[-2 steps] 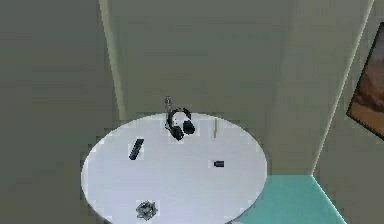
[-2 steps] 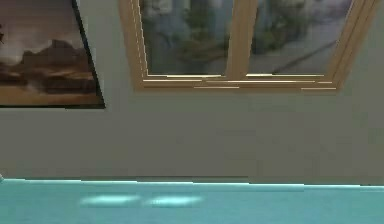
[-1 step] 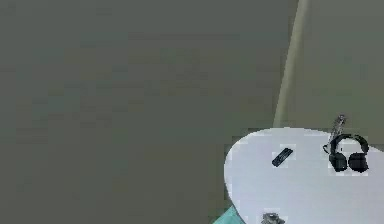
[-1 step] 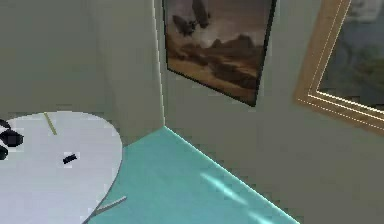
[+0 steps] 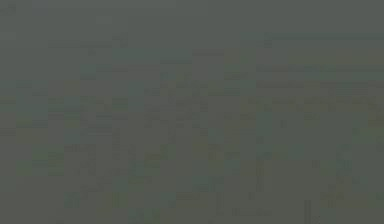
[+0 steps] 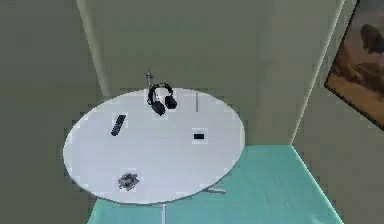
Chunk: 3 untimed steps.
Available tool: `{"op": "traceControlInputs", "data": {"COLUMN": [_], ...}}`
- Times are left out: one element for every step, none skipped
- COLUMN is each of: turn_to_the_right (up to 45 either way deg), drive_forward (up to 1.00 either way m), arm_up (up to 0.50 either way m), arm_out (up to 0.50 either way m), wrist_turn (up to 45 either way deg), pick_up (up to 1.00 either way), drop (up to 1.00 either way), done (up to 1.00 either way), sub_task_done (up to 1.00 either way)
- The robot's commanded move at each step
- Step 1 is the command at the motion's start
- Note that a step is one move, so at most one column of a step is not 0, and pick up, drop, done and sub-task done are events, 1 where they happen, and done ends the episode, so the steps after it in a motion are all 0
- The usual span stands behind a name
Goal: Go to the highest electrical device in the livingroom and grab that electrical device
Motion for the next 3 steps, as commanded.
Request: {"op": "traceControlInputs", "data": {"turn_to_the_right": [45.0, 45.0, 39.0], "drive_forward": [0.00, 0.00, 0.00], "arm_up": [0.00, 0.00, 0.00], "arm_out": [0.00, 0.00, 0.00], "wrist_turn": [0.0, 0.0, 0.0], "pick_up": [0.00, 0.00, 0.00], "drop": [0.00, 0.00, 0.00], "done": [0.00, 0.00, 0.00], "sub_task_done": [0.00, 0.00, 0.00]}}
